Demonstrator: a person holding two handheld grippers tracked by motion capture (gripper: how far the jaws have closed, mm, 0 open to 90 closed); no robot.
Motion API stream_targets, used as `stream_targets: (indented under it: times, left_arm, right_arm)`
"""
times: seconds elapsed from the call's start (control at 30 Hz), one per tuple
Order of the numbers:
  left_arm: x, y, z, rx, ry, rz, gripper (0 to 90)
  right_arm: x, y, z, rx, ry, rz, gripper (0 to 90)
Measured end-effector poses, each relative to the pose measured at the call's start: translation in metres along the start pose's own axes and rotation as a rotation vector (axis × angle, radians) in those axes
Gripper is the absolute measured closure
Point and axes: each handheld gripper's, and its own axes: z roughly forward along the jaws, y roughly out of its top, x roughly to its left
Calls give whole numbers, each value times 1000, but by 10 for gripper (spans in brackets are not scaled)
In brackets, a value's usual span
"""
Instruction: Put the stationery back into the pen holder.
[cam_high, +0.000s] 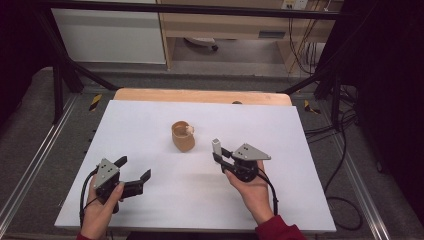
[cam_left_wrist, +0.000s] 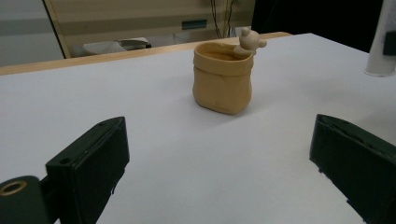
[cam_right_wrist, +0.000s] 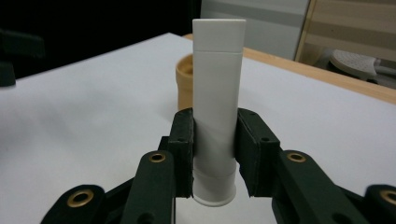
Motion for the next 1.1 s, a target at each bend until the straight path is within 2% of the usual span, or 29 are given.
stream_targets:
  times: [0.1, 0.2, 0.5, 0.7, 1.1]
  left_arm:
    - [1, 1, -3, -9, 12, 6, 49]
    - [3, 1, -4, -10, 16, -2, 50]
    - [1, 0, 0, 17, 11, 2, 51]
    - [2, 0, 0, 17, 21, 2, 52]
    - [1, 0, 2, 22, 8, 0, 53]
  right_arm:
    - [4, 12, 12, -19, 7, 1, 688]
    - [9, 23, 25, -40, 20, 27, 688]
    - [15, 54, 58, -70, 29, 26, 688]
    - [15, 59, 73, -96, 32, 35, 688]
    - [9, 77, 95, -112, 7, 35, 688]
